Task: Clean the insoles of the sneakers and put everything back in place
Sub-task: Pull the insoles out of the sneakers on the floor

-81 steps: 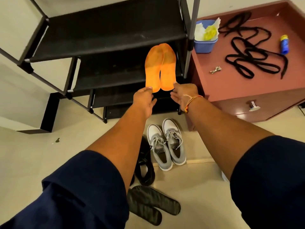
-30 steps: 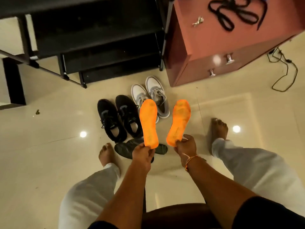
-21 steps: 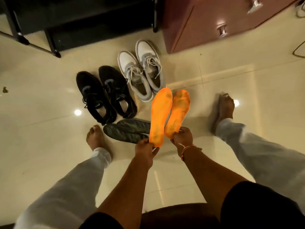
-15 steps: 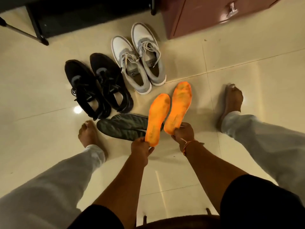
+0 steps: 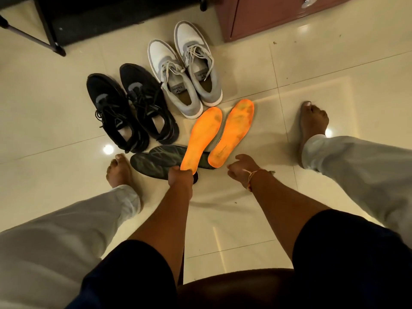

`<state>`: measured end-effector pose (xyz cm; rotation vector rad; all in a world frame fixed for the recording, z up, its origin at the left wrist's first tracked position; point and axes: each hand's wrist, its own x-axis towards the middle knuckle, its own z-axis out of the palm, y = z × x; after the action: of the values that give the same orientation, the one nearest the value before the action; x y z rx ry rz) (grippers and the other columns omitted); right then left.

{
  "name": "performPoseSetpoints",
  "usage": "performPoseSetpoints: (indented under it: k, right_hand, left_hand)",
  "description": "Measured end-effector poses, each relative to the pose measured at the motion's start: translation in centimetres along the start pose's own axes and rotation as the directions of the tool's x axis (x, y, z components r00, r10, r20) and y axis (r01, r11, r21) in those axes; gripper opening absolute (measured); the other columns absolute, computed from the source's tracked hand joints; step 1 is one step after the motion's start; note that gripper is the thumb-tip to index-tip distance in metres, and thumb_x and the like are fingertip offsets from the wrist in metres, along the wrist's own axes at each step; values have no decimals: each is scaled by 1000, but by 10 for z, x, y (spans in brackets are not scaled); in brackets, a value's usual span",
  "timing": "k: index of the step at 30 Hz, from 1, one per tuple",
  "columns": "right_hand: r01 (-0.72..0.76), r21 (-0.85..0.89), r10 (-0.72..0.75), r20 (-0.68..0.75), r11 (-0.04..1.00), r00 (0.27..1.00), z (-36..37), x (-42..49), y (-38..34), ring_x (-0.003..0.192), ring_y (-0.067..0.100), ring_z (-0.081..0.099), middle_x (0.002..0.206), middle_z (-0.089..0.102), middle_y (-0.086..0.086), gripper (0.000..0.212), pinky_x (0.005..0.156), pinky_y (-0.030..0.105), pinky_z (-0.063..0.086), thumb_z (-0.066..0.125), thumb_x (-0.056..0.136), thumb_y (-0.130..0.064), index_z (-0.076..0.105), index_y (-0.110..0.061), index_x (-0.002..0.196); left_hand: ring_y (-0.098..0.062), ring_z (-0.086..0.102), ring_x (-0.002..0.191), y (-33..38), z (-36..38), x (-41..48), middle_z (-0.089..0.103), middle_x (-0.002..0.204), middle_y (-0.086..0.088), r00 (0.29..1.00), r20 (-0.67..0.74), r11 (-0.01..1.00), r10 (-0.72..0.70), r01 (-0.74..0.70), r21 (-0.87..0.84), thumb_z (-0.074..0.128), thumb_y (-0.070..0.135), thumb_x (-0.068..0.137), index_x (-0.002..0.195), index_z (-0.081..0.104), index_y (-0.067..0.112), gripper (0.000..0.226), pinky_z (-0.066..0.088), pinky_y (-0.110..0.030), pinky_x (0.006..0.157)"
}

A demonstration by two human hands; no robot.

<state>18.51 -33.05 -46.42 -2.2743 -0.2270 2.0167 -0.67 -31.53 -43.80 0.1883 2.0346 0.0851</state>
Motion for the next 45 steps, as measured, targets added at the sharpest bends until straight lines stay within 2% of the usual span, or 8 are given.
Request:
performPoseSetpoints:
  k: [4, 8, 10, 13, 17, 26, 36, 45]
  right_hand:
    - [94, -90, -101, -86, 992, 991, -2, -15, -20, 107, 30, 63, 128, 61, 22, 47, 99, 49, 52, 69, 84, -13, 58, -4, 129]
    - [254, -233, -299, -188, 939, 935, -11, -51, -56, 117, 31, 60, 128, 63, 12, 33, 102, 36, 46, 72, 87, -23, 64, -14, 117]
    - [358, -260, -413, -204, 897, 887, -23, -78, -80, 108, 21, 65, 119, 67, 13, 27, 92, 28, 48, 69, 88, -16, 68, -7, 114]
    - [523, -195, -557, -232, 830, 797, -40, -114, -115, 79, 15, 72, 91, 75, 15, 5, 80, 31, 58, 75, 82, -14, 71, -15, 80]
    - [667, -231, -706, -247, 709, 664, -63, -170, -154, 66, 21, 69, 60, 70, -2, 27, 74, 40, 59, 73, 87, -30, 65, -21, 63]
    - [777, -386, -867, -183, 497, 463, -83, -261, -172, 105, 23, 65, 113, 72, 6, 23, 89, 27, 49, 59, 98, -24, 70, -15, 116]
    - [822, -459, -941, -188, 338, 282, -92, -322, -182, 96, 17, 62, 109, 69, 2, 28, 80, 25, 46, 61, 95, -30, 63, -19, 121]
    - [765, -568, -952, -220, 303, 214, -141, -352, -281, 104, 22, 63, 112, 69, 4, 29, 90, 35, 52, 59, 97, -28, 64, -14, 122]
  left_hand:
    - [-31, 64, 102, 22, -10, -22, 65, 119, -14, 990, -17, 984, 138, -135, 119, 61, 14, 95, 135, 56, 9, 41, 45, -32, 76]
    - [-30, 69, 97, 44, -13, -52, 73, 102, -8, 940, -14, 930, 342, -336, 150, 64, 22, 90, 91, 67, 25, 5, 58, -42, 89]
    - [-28, 70, 89, 63, -14, -79, 73, 87, -6, 883, 23, 874, 469, -468, 132, 62, 17, 93, 77, 60, 28, 20, 59, -43, 85]
    - [-26, 70, 77, 93, -15, -120, 71, 81, -9, 803, 96, 806, 588, -592, 9, 58, 10, 99, 79, 59, 23, 24, 60, -47, 81]
    - [-26, 74, 79, 133, -20, -163, 74, 76, -3, 687, 127, 696, 715, -717, -42, 57, 21, 102, 91, 67, 15, 16, 61, -46, 79]
    - [-23, 67, 105, 158, -51, -238, 71, 113, -6, 508, 101, 508, 855, -861, 32, 58, 18, 101, 117, 65, 15, 17, 55, -38, 94]
    - [-15, 58, 119, 160, -89, -299, 59, 123, 8, 342, 30, 335, 939, -933, 128, 59, 32, 101, 137, 52, 19, 39, 50, -34, 99]
    - [-11, 57, 118, 218, -95, -306, 60, 129, 4, 303, 2, 302, 953, -950, 82, 60, 31, 100, 135, 54, 19, 37, 45, -25, 93]
